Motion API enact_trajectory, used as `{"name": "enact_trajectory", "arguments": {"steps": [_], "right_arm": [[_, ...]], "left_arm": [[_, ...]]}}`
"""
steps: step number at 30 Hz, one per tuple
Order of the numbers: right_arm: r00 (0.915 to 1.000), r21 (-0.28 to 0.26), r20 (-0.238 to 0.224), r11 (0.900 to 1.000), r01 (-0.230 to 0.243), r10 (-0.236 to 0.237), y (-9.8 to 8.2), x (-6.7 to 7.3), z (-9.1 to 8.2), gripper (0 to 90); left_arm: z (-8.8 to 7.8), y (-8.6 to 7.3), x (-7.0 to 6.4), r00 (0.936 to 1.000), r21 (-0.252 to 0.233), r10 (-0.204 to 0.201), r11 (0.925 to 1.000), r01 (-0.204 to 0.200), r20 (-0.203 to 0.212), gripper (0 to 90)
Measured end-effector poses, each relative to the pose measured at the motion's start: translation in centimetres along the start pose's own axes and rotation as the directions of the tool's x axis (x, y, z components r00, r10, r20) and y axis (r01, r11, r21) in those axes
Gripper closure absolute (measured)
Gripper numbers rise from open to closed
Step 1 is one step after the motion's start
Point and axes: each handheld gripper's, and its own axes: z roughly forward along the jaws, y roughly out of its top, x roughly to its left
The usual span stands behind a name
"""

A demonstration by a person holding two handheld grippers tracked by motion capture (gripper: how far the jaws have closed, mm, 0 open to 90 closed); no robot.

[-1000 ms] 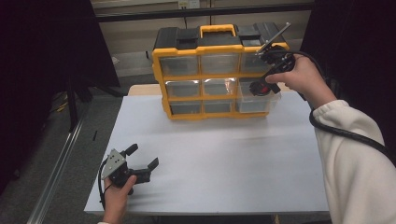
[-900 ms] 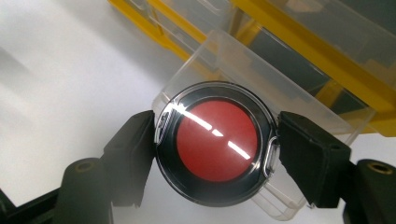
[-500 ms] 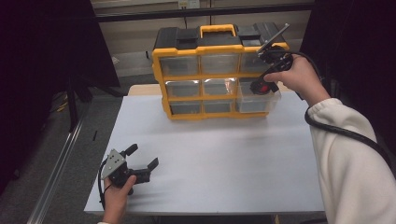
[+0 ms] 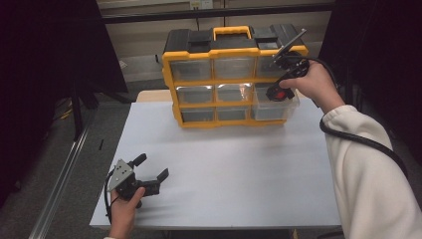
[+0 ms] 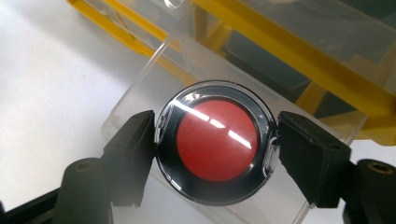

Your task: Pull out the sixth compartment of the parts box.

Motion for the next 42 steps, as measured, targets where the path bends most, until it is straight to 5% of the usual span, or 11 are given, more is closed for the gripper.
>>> {"name": "enact_trajectory", "arguments": {"steps": [15,21,29,42], "right_arm": [[0.9998,-0.029,0.011,0.999,-0.016,0.016,-0.2,-0.3,-0.2,33.6],[0.9998,-0.049,-0.018,0.999,-0.012,0.011,-0.7,-0.2,-1.0,37.1],[0.9962,-0.078,-0.081,0.997,0.026,-0.032,-1.3,0.7,-1.7,45.2],[0.9888,-0.098,-0.119,0.992,0.079,-0.09,-2.2,1.9,-2.6,59.8]], "left_arm": [[0.0,0.0,0.0,0.9999,0.007,0.013,0.9999,-0.013,0.01,1.2],[0.0,0.0,0.0,0.9999,0.004,0.01,0.9999,-0.01,0.002,1.2],[0.0,0.0,0.1,0.9996,0.009,0.03,0.9995,-0.03,0.0,1.2],[0.0,0.0,0.1,0.9997,0.006,0.025,0.9997,-0.025,0.001,1.2]]}}
